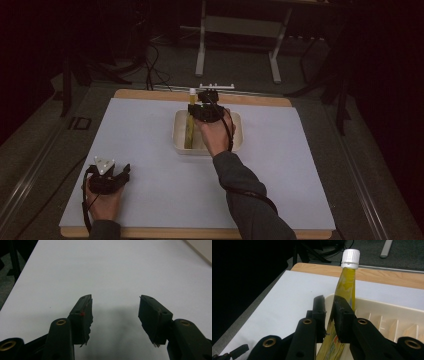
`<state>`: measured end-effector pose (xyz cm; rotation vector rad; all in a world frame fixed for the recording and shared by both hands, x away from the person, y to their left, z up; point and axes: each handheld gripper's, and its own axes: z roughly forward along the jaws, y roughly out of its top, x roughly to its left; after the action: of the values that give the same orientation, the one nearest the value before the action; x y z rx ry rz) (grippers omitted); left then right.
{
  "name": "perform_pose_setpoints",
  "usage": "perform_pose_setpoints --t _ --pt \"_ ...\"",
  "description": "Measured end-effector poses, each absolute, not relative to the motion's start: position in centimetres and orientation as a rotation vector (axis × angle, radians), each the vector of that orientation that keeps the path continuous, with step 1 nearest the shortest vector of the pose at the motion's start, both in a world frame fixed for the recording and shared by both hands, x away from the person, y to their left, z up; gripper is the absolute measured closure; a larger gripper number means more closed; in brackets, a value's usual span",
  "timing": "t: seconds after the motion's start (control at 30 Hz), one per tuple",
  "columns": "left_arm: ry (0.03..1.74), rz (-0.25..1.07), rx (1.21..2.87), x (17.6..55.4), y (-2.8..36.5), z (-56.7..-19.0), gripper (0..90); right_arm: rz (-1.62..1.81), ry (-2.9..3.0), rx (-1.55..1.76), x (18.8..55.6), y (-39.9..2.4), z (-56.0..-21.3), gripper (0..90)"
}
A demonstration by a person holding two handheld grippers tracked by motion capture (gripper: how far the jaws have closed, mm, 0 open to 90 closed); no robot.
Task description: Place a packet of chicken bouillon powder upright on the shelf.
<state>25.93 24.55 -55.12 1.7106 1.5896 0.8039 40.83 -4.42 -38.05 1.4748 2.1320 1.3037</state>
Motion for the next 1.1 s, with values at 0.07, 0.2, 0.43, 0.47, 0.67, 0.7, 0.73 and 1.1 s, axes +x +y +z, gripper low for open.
perform_pose_setpoints --t 0.07,0.2,0.43,0.47,0.67,0.7,0.73,1.1 --pt "1.59 0.805 1.708 25.9 24.5 -55.1 44.6 1.303 2.138 1.465 40.7 -4.5 -37.9 79.3" --pt "1.592 0.805 1.71 25.9 24.5 -55.1 44.6 1.317 2.142 1.43 40.3 -4.8 -37.6 79.3" --pt "1.592 0.806 1.709 25.9 24.5 -55.1 44.6 1.376 2.143 1.368 39.2 -5.7 -36.6 79.7" --pt "1.593 0.806 1.708 25.9 24.5 -55.1 44.6 1.384 2.145 1.358 39.1 -5.8 -36.4 79.9" --pt "1.594 0.805 1.71 25.9 24.5 -55.1 44.6 1.39 2.167 1.268 37.9 -6.5 -35.4 80.1" --pt "1.593 0.806 1.709 25.9 24.5 -55.1 44.6 1.395 2.169 1.257 37.7 -6.6 -35.3 80.1" --pt "1.594 0.806 1.709 25.9 24.5 -55.1 44.6 1.396 2.173 1.246 37.5 -6.7 -35.2 80.0" --pt "1.592 0.81 1.712 25.9 24.5 -55.1 44.6 1.413 2.2 1.178 35.7 -8.5 -35.1 80.4"
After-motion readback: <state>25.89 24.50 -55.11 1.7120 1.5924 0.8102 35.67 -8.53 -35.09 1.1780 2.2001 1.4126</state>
